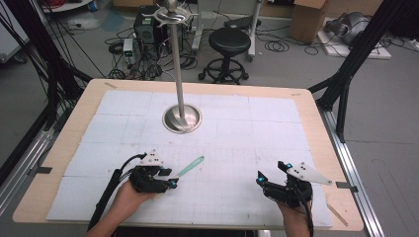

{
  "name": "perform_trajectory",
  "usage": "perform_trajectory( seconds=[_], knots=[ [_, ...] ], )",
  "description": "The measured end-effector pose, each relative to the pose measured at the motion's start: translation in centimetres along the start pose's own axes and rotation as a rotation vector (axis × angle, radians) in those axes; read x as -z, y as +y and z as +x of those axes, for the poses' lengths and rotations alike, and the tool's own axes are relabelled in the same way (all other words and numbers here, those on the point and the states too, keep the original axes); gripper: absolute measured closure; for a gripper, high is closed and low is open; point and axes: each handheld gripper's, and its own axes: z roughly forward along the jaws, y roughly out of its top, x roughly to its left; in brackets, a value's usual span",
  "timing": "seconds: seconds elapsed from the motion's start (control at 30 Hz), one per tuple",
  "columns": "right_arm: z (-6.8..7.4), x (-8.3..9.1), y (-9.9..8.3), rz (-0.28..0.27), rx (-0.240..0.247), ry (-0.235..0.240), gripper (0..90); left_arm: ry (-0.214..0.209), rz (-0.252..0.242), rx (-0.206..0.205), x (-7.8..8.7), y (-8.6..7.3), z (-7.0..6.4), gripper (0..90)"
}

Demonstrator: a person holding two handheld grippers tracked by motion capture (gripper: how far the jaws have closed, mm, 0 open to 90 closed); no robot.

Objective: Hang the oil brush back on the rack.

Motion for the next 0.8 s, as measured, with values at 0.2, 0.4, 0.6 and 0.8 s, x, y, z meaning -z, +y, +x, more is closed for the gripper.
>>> perform_trajectory(
  seconds=[0.2,0.4,0.6,0.8],
  knots=[
    [0.1,0.0,0.0,0.003,0.0,0.0,19.2,0.069,0.046,-0.052,-0.6,0.3,-0.8,60.7],
    [0.0,-0.1,0.0,0.003,0.003,-0.002,19.2,0.11,0.071,-0.127,-0.9,0.5,-1.8,71.4],
    [0.1,-0.1,0.0,0.008,-0.002,0.0,19.3,0.09,0.084,-0.084,-1.0,0.8,-1.5,77.3],
    [0.3,-0.2,0.1,0.007,0.002,0.006,19.3,0.087,0.089,-0.06,-1.0,0.8,-1.4,81.5]
  ],
)
